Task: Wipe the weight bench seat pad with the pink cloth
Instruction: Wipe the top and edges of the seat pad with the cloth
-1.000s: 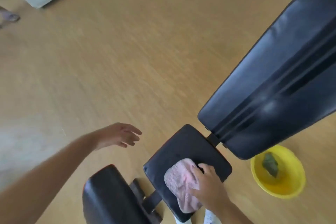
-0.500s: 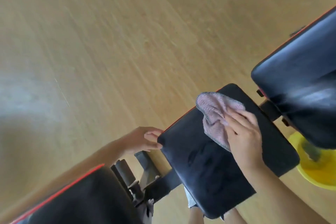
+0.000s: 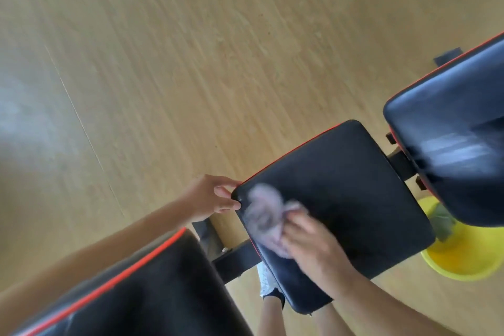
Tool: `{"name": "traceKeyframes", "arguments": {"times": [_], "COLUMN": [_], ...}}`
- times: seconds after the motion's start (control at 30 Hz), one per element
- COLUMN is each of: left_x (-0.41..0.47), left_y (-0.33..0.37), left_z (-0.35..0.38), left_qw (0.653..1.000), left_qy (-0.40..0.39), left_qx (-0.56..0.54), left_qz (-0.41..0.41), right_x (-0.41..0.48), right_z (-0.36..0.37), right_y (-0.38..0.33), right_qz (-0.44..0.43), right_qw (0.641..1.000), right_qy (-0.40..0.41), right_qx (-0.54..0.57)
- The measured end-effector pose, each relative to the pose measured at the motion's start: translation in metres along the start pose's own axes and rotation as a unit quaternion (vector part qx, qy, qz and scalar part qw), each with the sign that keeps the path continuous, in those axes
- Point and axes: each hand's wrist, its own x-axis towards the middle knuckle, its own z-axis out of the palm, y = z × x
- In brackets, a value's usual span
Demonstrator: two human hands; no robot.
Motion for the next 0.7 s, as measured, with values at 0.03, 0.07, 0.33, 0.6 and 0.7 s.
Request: {"name": "traceKeyframes", "arguments": {"times": [0.03, 0.07, 0.33, 0.6, 0.7], "left_x": [-0.001, -0.003, -0.011, -0.017, -0.015], "left_y": [0.001, 0.003, 0.020, 0.025, 0.019], "left_z": [0.000, 0.001, 0.002, 0.011, 0.012], "left_qw": [1.000, 1.000, 0.996, 0.995, 0.996], "left_qy": [0.004, 0.008, 0.020, 0.040, 0.048], "left_qx": [0.008, 0.014, 0.082, 0.094, 0.070], "left_qz": [-0.002, 0.000, -0.004, 0.003, -0.009], "right_x": [0.000, 0.007, 0.022, -0.015, -0.038], "right_z": [-0.005, -0.018, -0.016, -0.068, -0.034], "right_y": [0.001, 0.016, -0.005, 0.081, 0.018], "right_qz": [-0.159, -0.264, 0.145, 0.308, 0.236], "right_qw": [0.983, 0.957, 0.982, 0.938, 0.969], "right_qy": [-0.080, -0.110, 0.024, 0.157, 0.070], "right_qx": [-0.038, -0.060, 0.121, 0.001, -0.010]}}
